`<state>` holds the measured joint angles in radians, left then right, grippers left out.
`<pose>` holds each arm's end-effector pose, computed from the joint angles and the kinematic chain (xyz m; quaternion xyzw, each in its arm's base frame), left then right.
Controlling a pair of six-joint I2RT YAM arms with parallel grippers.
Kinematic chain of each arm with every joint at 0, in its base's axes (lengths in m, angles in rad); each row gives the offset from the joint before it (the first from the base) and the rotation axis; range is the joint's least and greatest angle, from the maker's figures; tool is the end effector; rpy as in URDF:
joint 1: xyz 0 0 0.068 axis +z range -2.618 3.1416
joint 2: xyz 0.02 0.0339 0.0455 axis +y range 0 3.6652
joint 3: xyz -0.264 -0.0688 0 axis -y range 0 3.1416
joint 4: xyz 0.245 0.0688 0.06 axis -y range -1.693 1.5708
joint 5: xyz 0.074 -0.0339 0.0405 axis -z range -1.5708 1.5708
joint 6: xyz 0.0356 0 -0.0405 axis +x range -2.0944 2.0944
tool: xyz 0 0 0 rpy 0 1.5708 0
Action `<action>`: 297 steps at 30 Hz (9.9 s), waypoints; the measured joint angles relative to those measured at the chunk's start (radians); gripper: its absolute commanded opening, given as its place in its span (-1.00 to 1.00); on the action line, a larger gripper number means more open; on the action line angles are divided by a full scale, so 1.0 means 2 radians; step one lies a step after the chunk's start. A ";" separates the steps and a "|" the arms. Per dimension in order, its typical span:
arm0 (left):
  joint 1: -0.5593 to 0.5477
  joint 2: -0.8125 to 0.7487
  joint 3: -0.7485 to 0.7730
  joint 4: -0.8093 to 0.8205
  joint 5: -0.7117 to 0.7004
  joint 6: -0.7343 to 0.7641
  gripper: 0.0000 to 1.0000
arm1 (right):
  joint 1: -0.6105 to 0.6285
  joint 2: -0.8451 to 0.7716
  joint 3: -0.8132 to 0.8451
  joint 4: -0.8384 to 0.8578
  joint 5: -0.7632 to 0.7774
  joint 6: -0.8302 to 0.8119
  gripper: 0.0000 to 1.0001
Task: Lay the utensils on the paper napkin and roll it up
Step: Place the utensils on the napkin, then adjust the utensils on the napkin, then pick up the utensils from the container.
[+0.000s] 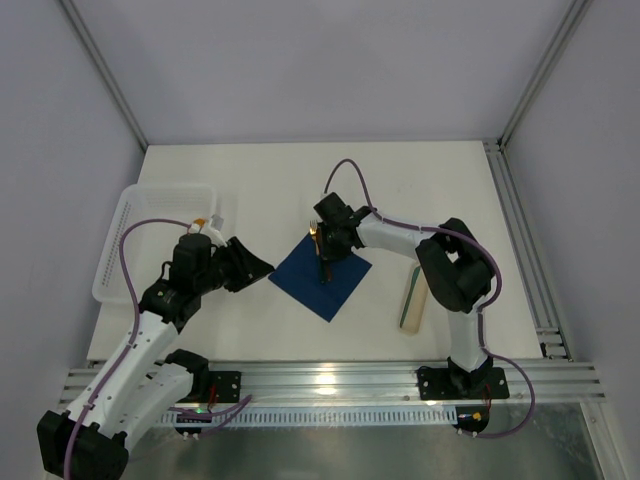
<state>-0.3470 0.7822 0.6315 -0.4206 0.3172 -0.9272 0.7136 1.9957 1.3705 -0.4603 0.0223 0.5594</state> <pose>0.1605 -0.0698 0.2638 -0.1754 0.8521 -0.3929 0.2979 0.3133 0.2702 0.1623 -0.0721 0.9680 0.1341 0.1996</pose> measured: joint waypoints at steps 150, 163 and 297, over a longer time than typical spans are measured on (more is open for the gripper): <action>0.000 -0.020 -0.011 -0.004 0.004 -0.002 -0.15 | 0.058 0.025 0.059 -0.049 0.075 -0.040 -0.54; 0.000 -0.024 -0.012 -0.005 0.004 -0.002 -0.16 | 0.058 0.040 0.074 -0.052 0.080 -0.043 -0.93; 0.000 -0.014 -0.012 -0.009 0.025 0.001 -0.12 | -0.113 -0.365 -0.356 -0.059 0.130 0.103 -0.47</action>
<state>-0.3470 0.7551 0.6075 -0.4377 0.3668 -0.9257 0.4877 1.2663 0.6579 -0.5785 0.2829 0.7654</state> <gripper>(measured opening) 0.437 0.265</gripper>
